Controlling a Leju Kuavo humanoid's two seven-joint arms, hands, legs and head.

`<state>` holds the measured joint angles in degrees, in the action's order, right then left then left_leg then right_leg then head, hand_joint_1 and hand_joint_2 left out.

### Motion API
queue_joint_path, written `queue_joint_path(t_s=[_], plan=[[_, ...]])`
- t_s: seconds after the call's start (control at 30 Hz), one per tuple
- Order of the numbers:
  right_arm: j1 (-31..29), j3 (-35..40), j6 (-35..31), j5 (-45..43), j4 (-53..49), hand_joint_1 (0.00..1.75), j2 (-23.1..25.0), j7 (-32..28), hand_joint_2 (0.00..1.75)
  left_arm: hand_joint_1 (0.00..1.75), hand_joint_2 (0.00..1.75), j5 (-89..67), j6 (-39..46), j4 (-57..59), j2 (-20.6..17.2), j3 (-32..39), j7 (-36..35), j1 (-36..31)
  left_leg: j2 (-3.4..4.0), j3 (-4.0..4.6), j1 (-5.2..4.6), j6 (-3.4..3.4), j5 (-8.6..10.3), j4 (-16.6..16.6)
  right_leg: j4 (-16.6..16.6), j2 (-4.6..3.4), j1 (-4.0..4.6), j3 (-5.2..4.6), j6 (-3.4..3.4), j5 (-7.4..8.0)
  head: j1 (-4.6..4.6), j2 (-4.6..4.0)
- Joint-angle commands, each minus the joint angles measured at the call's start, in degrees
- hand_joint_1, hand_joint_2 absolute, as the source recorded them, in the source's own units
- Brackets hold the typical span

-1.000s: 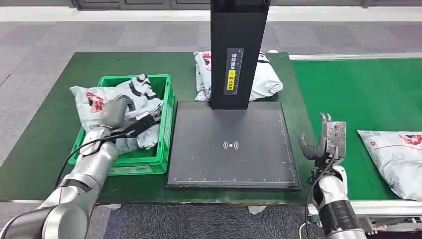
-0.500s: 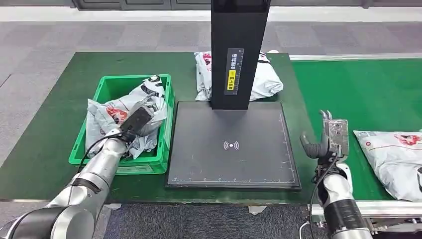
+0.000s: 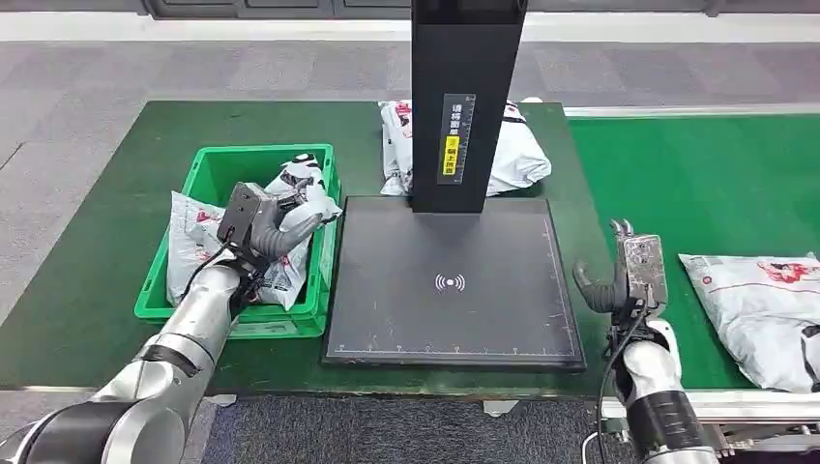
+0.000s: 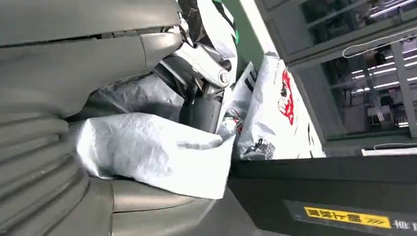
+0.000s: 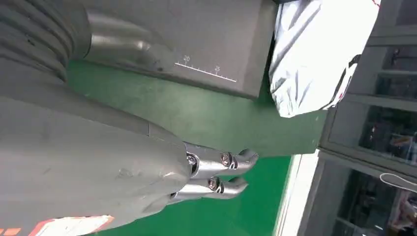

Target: Moved the parcel from conveyor to table for the left to box.

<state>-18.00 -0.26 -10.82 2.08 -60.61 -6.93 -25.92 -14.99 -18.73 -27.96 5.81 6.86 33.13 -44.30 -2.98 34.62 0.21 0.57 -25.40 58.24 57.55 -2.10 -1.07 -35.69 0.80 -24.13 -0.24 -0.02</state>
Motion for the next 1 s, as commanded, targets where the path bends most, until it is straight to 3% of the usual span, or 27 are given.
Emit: queue_joint_path(t_s=[0.03, 0.1, 0.4, 0.6, 0.77, 1.0], plan=[[-1.16, -2.18, 0.54, 1.29, 2.36, 0.00, 2.74, 1.01, 0.00, 0.00, 0.00, -2.44, 8.30, 6.27, 0.16, -4.50, -4.63, -3.89, 0.12, -0.05, 0.03, 0.01, -0.03, 0.01, -0.02, 0.12, 0.06, 0.07, -0.04, -0.02, 0.00, 0.00], [-1.03, -2.21, 0.55, 1.31, 2.28, 0.00, 2.75, 1.01, 0.00, 0.00, 0.00, -2.44, 8.45, 6.39, 0.14, -4.48, -4.62, -3.88, 0.16, -0.10, 0.02, 0.02, -0.03, -0.02, -0.03, 0.14, 0.07, 0.11, -0.06, -0.02, 0.00, 0.02], [2.75, -3.60, -0.05, 3.83, -2.87, 0.00, 4.49, 2.92, 0.00, 0.00, 0.00, -19.04, 34.63, 7.51, -1.99, -14.46, -14.70, -3.96, 0.15, -0.07, 0.04, 0.02, -0.04, 0.00, -0.02, 0.10, 0.08, 0.06, -0.05, -0.02, 0.00, 0.02], [1.96, -3.37, 0.23, 3.91, -1.52, 0.00, 4.13, 2.94, 0.00, 0.00, 0.00, -17.65, 33.16, 7.17, -1.91, -12.91, -13.45, -3.41, 0.40, -0.21, 0.04, 0.02, -0.06, -0.05, -0.07, 0.09, 0.11, 0.15, -0.09, -0.02, 0.00, 0.02], [0.71, -3.06, 0.73, 2.39, 0.66, 0.00, 2.37, 2.22, 0.00, 0.00, 0.00, -8.84, 20.30, 7.48, -0.81, -7.01, -9.42, -3.44, 0.41, -0.18, 0.02, 0.00, -0.06, -0.04, -0.07, 0.02, 0.08, 0.13, -0.06, 0.01, 0.00, 0.00], [2.80, -2.99, 0.59, 1.34, -0.35, 0.00, 2.08, 2.24, 0.00, 0.00, 0.00, -1.90, 16.96, 5.10, 1.22, -3.13, -6.44, -4.34, 0.13, -0.09, 0.04, 0.00, -0.04, 0.01, -0.04, 0.22, 0.09, 0.12, -0.05, -0.05, 0.00, 0.00]])
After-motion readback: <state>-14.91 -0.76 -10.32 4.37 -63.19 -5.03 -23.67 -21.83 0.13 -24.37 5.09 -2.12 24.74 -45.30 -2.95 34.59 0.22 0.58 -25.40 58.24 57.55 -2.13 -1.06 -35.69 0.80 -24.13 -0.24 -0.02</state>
